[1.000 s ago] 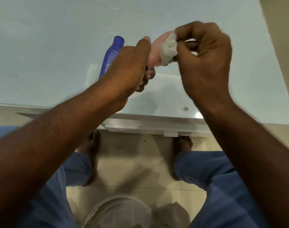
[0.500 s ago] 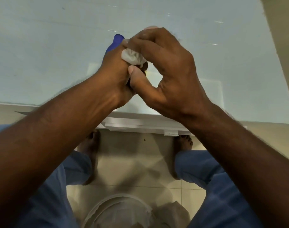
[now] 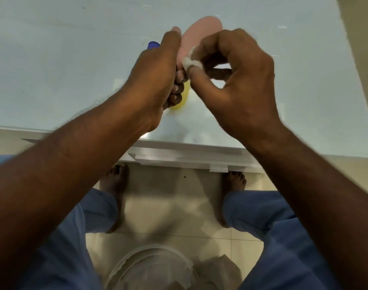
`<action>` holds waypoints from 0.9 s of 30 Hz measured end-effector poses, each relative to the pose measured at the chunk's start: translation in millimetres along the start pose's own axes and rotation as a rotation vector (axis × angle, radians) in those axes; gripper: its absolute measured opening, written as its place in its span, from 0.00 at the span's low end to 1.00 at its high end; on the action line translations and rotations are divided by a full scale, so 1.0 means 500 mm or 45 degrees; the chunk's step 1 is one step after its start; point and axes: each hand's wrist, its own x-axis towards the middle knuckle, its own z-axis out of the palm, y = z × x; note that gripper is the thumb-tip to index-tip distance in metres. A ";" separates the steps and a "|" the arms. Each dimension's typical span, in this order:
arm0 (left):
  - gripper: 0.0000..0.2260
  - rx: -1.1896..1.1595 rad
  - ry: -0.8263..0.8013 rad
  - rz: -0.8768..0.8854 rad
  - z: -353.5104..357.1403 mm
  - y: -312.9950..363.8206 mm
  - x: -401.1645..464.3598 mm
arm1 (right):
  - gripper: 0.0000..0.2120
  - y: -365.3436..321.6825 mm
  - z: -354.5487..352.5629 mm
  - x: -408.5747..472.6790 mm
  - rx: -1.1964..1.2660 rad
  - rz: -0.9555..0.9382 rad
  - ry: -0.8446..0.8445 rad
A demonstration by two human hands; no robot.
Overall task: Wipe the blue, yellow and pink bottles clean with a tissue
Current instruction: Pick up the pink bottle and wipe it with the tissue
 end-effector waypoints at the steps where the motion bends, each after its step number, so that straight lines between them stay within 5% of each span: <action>1: 0.20 0.010 0.010 0.014 -0.004 0.000 0.001 | 0.08 -0.004 0.003 0.000 0.004 -0.028 -0.004; 8: 0.18 0.036 -0.086 0.037 0.001 0.001 -0.004 | 0.12 0.049 -0.047 0.044 0.090 0.238 0.310; 16: 0.20 0.093 -0.025 0.051 -0.001 -0.004 0.004 | 0.08 -0.004 -0.006 0.006 0.138 0.024 0.055; 22: 0.15 0.078 -0.053 0.121 -0.001 -0.001 0.005 | 0.11 0.045 -0.043 0.043 0.237 0.252 0.326; 27: 0.16 0.054 -0.091 0.132 0.004 -0.005 0.006 | 0.09 0.015 -0.015 0.010 0.203 0.184 0.124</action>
